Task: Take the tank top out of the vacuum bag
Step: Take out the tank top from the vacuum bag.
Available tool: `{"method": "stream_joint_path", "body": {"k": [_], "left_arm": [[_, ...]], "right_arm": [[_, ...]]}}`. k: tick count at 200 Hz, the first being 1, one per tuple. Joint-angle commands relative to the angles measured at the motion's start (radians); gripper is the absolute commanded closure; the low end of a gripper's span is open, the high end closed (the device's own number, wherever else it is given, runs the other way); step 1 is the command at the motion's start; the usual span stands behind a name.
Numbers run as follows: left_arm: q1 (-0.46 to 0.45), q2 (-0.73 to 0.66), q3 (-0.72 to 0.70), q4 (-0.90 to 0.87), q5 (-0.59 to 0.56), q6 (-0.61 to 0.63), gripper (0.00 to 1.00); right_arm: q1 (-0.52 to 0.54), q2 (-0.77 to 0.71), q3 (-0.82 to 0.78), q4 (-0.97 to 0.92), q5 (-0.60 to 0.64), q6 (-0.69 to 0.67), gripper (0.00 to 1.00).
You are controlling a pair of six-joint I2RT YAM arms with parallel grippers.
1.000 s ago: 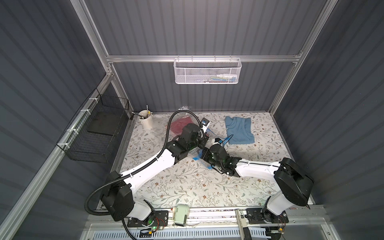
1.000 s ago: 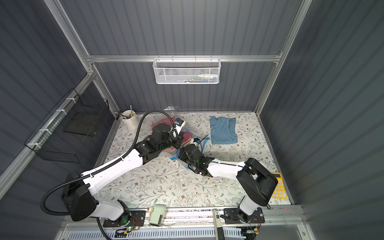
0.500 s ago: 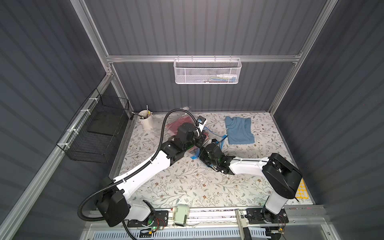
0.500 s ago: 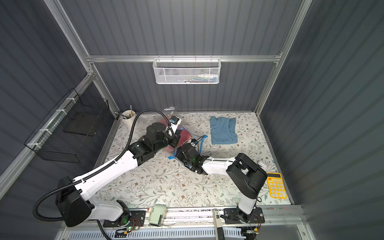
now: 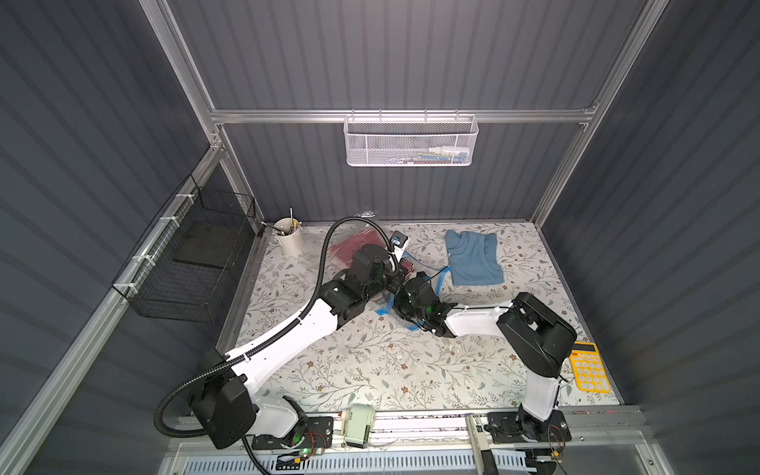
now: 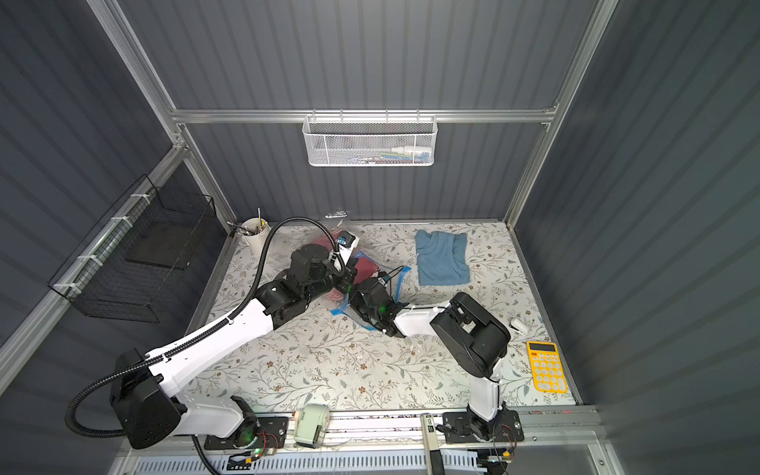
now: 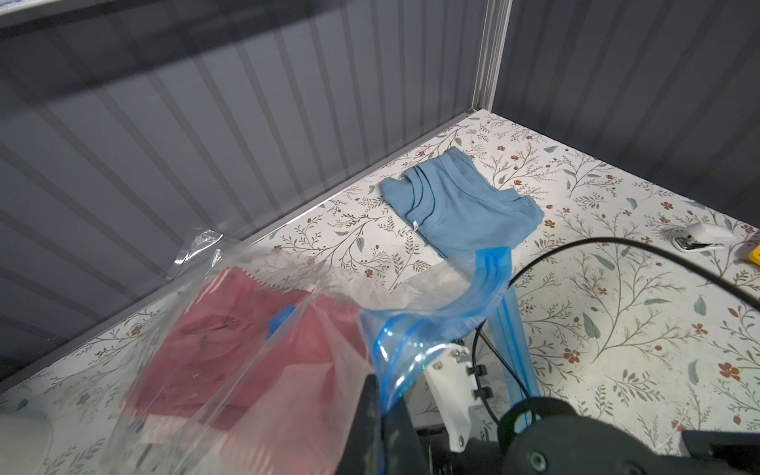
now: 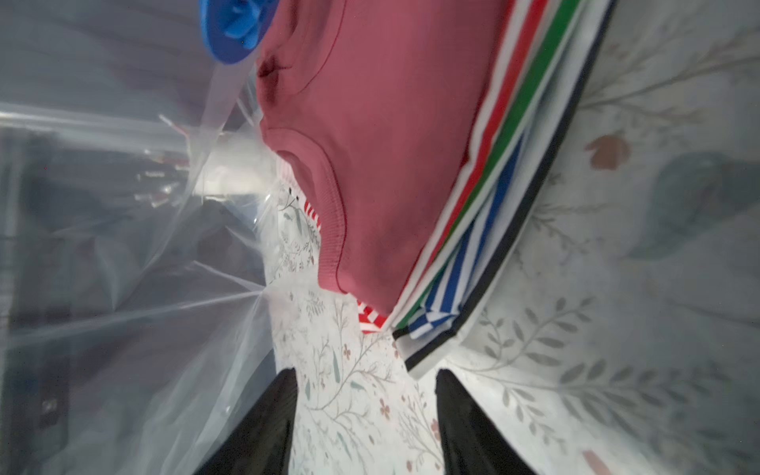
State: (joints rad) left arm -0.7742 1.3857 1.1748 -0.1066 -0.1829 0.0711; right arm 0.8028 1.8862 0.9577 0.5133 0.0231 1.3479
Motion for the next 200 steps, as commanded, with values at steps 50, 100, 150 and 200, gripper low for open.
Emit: {"method": "stream_joint_path", "body": {"k": [50,100,150,200], "left_arm": [[0.003,0.030,0.002,0.031,-0.015,0.015,1.00],[0.004,0.031,-0.003,0.038,-0.017,0.012,1.00],[0.005,0.034,-0.002,0.038,-0.013,0.012,1.00],[0.010,0.032,-0.001,0.039,-0.013,0.012,1.00]], "right_arm": [[-0.033,0.071,0.082,0.026,0.067,0.058,0.47],[-0.055,0.104,0.082,0.078,0.068,0.047,0.48],[-0.063,0.140,0.091,0.095,0.058,0.053,0.48],[-0.074,0.147,0.105,0.097,0.056,0.046,0.49]]}}
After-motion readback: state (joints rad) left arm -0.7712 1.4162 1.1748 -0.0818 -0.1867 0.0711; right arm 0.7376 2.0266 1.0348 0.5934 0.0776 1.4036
